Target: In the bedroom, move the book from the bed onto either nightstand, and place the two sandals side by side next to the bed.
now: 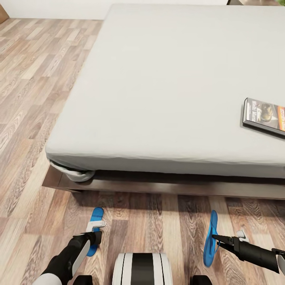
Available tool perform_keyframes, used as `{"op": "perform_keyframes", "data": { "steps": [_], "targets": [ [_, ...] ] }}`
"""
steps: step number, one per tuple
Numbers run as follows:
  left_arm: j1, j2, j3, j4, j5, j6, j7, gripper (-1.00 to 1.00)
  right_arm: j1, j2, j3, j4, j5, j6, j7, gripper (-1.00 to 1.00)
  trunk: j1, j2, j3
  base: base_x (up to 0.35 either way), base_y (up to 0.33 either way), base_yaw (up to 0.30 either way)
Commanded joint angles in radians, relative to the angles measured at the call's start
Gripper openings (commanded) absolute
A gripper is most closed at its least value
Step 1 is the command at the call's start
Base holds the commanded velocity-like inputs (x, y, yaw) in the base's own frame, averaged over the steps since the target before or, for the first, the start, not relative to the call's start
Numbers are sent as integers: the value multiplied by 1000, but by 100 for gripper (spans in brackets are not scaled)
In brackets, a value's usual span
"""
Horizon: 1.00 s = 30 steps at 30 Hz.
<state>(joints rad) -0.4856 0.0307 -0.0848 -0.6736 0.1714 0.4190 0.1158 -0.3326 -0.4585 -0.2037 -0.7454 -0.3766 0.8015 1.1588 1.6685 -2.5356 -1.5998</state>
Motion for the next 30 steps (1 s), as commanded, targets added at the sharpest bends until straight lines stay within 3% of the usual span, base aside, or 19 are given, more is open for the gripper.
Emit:
{"op": "perform_keyframes", "data": {
  "steps": [1,12,15,30],
  "targets": [
    [1,1,-5,43,13,-42,8,-100,0,0,0,0,-2,5,1,-100,0,0,3,0,0,0],
    [1,1,-6,43,13,-42,9,-100,0,0,0,0,-2,5,1,-100,-1,0,7,0,0,0],
    [1,1,-6,43,13,-42,8,-100,0,0,0,0,-2,5,1,-100,-2,1,19,0,0,0],
    [1,1,-7,43,12,-42,8,-100,0,0,0,0,-2,5,1,-100,-2,1,19,0,0,0]
  ]
}}
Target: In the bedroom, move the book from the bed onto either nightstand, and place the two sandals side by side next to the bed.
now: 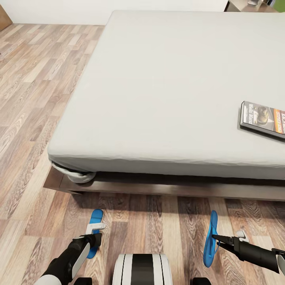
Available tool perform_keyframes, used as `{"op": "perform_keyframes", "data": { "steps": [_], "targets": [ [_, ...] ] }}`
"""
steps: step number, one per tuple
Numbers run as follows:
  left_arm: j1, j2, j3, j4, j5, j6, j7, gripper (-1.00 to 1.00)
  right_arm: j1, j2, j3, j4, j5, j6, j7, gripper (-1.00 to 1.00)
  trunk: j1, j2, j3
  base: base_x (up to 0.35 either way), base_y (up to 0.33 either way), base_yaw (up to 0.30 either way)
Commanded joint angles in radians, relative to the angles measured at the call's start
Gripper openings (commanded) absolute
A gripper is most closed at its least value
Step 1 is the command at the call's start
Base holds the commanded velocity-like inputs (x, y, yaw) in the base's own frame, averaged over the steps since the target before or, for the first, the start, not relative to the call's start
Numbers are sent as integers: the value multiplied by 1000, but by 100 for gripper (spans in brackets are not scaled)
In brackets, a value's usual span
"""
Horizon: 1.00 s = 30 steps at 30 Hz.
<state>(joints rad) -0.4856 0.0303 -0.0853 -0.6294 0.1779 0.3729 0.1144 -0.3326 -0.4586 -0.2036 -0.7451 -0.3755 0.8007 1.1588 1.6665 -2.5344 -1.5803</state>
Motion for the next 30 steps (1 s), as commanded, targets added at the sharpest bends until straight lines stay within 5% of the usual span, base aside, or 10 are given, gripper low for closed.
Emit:
{"op": "perform_keyframes", "data": {
  "steps": [1,30],
  "targets": [
    [1,2,-7,-1,5,4,10,-100,0,0,0,0,-3,6,1,-100,0,0,-1,0,0,0],
    [1,3,-2,-1,7,26,10,-100,0,0,0,0,-3,6,1,-100,0,0,3,0,0,0]
  ]
}}
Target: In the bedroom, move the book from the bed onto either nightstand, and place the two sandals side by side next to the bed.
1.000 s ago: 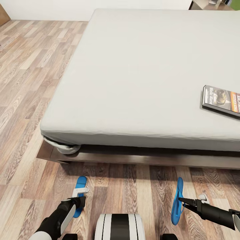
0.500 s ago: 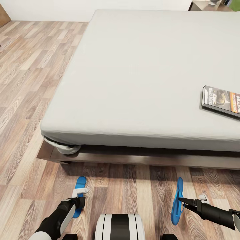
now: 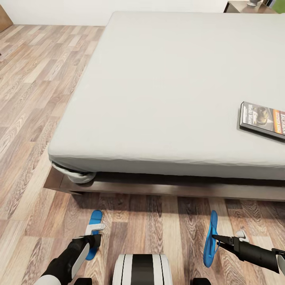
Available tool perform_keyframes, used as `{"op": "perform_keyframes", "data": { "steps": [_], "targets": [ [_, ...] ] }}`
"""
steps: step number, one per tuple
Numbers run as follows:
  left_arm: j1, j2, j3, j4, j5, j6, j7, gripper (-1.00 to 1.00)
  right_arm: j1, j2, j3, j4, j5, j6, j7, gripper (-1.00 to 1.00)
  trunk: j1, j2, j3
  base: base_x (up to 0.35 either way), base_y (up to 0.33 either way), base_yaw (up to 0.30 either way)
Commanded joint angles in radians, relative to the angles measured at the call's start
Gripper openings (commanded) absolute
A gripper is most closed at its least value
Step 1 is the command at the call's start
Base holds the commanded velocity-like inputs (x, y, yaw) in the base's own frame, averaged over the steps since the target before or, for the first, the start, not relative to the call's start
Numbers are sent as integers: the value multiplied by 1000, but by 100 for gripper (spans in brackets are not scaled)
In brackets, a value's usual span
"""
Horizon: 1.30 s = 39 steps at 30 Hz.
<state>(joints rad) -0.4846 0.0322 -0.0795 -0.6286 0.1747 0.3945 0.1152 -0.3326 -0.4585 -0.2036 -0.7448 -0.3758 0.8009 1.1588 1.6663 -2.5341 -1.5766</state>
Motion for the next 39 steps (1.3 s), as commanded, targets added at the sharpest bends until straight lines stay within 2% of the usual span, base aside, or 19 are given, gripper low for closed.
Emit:
{"op": "perform_keyframes", "data": {
  "steps": [1,8,37,39],
  "targets": [
    [0,2,-7,-2,11,21,9,-100,0,0,0,0,-3,6,1,-100,0,0,-1,0,0,0],
    [0,3,-6,-3,11,52,9,-100,0,0,0,0,-3,6,1,-100,0,0,-1,0,0,0],
    [0,3,-6,-2,11,50,11,-100,0,0,0,0,-3,6,1,-100,0,0,-1,0,0,0],
    [0,3,-5,-2,11,50,11,-100,0,0,0,0,-3,6,1,-100,1,-1,-8,0,0,0]
  ]
}}
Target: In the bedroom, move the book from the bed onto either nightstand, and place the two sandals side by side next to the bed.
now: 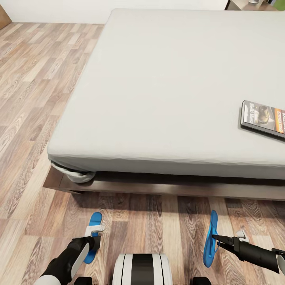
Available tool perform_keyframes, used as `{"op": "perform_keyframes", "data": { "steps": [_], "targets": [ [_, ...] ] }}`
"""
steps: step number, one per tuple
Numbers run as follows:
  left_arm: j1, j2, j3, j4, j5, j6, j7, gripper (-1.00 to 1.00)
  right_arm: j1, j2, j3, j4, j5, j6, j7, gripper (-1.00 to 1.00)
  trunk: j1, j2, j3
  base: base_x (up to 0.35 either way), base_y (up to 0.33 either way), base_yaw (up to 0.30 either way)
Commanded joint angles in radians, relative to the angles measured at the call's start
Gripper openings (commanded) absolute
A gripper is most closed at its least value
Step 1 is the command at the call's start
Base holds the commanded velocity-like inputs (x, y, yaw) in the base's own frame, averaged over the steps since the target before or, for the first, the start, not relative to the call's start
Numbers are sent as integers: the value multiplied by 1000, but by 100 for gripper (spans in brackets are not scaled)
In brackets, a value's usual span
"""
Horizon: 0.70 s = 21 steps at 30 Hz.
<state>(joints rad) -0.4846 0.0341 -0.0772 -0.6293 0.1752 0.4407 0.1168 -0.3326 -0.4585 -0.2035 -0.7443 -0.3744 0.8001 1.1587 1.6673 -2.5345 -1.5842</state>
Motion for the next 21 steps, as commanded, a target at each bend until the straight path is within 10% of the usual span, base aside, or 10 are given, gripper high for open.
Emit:
{"op": "perform_keyframes", "data": {
  "steps": [1,21],
  "targets": [
    [0,1,-8,-2,10,4,9,-100,0,0,-1,0,-4,7,1,-100,0,0,-5,0,0,0],
    [0,1,-9,-3,10,3,9,-100,0,0,-1,0,-4,7,1,-100,0,0,-5,0,0,0]
  ]
}}
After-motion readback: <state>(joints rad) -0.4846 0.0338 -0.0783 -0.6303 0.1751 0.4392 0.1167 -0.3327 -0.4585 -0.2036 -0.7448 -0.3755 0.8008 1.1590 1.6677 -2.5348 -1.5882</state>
